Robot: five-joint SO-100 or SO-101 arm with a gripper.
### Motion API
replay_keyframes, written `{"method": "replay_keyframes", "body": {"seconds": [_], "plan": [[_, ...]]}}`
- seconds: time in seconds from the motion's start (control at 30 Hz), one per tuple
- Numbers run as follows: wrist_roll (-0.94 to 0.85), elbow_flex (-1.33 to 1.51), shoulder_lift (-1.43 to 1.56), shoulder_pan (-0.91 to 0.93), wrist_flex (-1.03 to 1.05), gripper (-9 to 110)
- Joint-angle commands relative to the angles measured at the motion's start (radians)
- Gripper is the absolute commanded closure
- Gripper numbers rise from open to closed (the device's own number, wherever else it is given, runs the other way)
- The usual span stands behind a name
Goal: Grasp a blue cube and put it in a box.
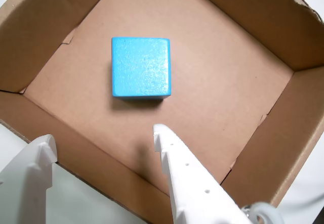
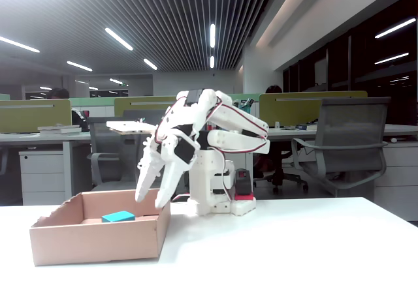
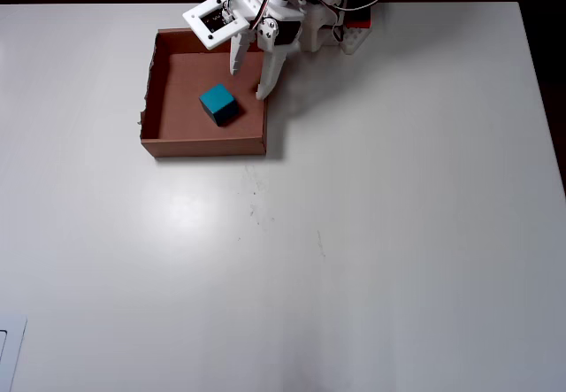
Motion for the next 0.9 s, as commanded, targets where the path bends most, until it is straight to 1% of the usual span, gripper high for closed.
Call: {"method": "replay_keyframes", "body": {"seconds": [0.0,0.87], "plan": [[0.002,-0.025,-0.006,0.005,0.002,76],[0.002,-0.044,-0.006,-0.002,0.034,76]]}}
